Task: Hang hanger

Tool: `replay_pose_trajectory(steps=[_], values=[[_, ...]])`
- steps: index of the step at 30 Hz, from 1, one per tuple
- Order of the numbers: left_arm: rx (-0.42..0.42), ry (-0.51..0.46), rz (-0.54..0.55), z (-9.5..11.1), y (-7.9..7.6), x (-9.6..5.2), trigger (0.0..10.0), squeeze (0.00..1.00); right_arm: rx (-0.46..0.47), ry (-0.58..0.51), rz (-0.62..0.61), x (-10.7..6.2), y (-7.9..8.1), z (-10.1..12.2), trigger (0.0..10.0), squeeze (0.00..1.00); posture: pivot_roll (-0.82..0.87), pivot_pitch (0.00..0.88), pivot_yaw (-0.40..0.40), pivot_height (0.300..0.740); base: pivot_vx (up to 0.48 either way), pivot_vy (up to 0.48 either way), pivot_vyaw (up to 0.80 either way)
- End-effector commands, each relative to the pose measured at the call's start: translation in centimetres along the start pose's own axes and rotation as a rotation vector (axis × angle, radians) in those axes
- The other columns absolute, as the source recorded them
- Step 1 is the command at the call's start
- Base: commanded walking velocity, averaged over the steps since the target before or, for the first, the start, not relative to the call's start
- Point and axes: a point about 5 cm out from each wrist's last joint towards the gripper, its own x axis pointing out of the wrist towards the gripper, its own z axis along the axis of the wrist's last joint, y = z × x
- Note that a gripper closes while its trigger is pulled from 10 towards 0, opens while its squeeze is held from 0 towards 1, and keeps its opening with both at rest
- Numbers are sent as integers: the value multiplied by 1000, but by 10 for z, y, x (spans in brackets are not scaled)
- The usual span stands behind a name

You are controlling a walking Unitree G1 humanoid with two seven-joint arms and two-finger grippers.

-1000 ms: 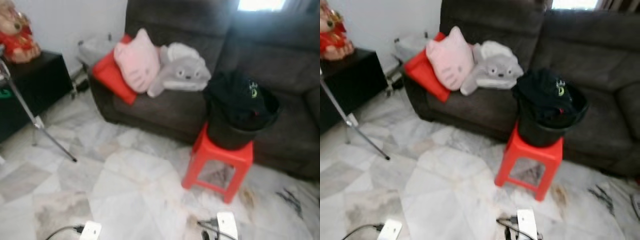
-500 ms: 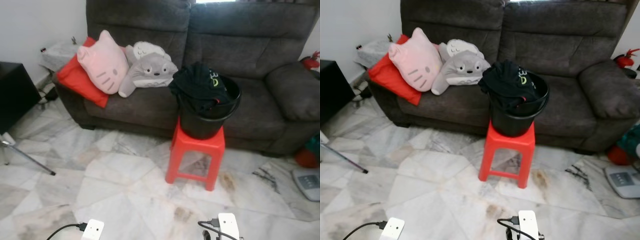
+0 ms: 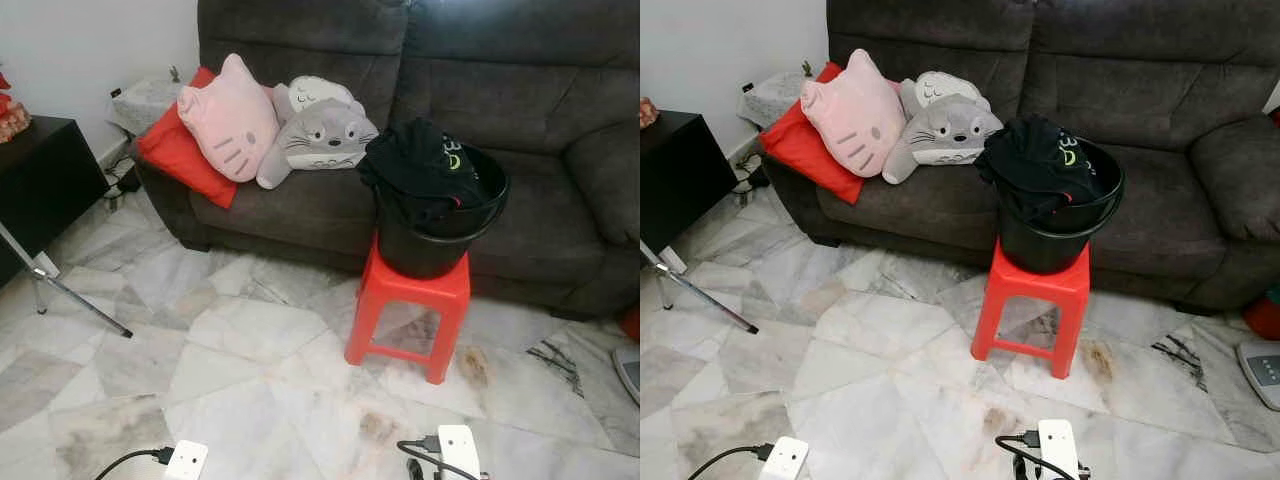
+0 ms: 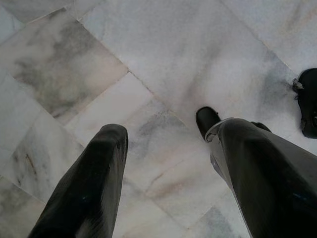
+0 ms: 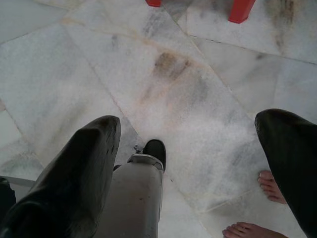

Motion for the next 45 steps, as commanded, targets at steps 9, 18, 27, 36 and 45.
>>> replay_pose_trajectory(steps=[9,18,27,36,45], values=[[-27,16,-11,-3,-2,0,10000,0,-2,-11,2,0,0,3,10000,0,-121,0,8,727,311,0,0],[-35,14,-16,-3,-2,0,10000,0,1,-11,1,0,0,2,10000,0,-122,0,8,727,360,0,0],[-35,12,-18,-2,-2,0,10000,0,5,-8,-3,0,0,2,10000,0,-122,0,9,727,375,0,0],[-34,14,-17,-2,-2,0,10000,0,3,-2,-8,0,0,1,10000,0,-121,0,10,727,376,0,-549],[-18,19,-9,-3,0,0,10000,0,1,0,-6,1,0,2,10000,0,-121,0,10,727,158,0,-659]])
